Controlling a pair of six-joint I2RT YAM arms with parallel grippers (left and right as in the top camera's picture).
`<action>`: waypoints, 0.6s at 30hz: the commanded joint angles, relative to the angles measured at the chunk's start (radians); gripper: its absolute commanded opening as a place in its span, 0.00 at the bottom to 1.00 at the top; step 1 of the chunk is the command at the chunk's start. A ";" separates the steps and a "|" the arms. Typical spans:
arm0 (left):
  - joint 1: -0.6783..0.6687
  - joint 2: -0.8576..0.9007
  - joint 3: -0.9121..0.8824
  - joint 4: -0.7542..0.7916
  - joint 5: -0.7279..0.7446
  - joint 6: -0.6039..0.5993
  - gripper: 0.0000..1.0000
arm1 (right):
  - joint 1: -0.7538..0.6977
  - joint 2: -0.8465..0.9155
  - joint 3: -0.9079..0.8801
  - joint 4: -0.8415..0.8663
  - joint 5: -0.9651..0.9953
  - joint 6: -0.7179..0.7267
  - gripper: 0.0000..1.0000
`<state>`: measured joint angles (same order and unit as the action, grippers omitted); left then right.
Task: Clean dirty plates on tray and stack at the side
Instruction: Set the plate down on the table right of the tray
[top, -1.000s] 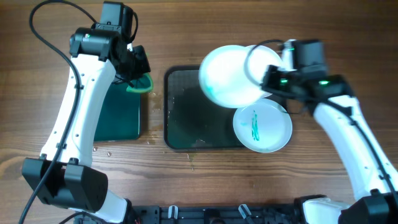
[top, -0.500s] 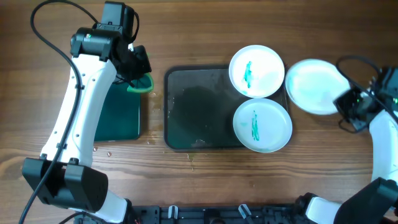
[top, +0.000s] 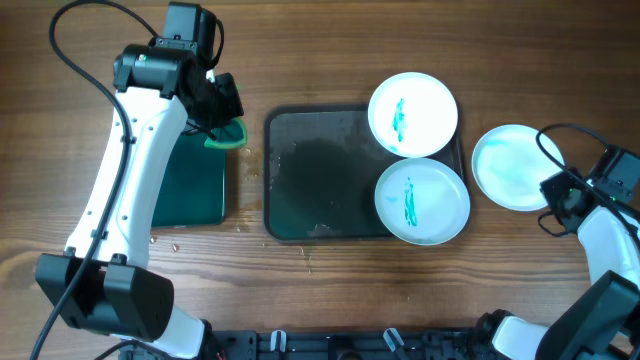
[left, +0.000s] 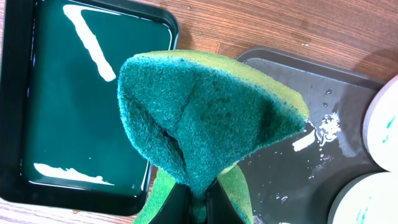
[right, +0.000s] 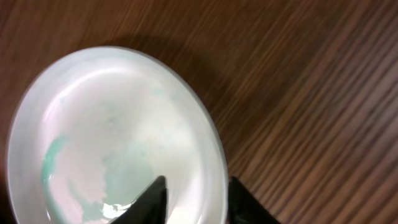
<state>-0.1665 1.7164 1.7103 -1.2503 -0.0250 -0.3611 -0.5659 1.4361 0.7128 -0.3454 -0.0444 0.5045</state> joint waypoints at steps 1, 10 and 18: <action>-0.002 0.001 0.010 0.005 0.009 -0.013 0.04 | -0.001 0.004 0.053 -0.073 -0.193 -0.092 0.38; -0.002 0.001 0.010 0.006 0.009 -0.013 0.04 | 0.082 0.006 0.122 -0.489 -0.415 -0.352 0.40; -0.002 0.001 0.010 0.004 0.009 -0.013 0.04 | 0.298 0.011 0.017 -0.379 -0.301 -0.347 0.37</action>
<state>-0.1665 1.7164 1.7103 -1.2499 -0.0250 -0.3611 -0.3378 1.4384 0.7666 -0.7551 -0.3843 0.1871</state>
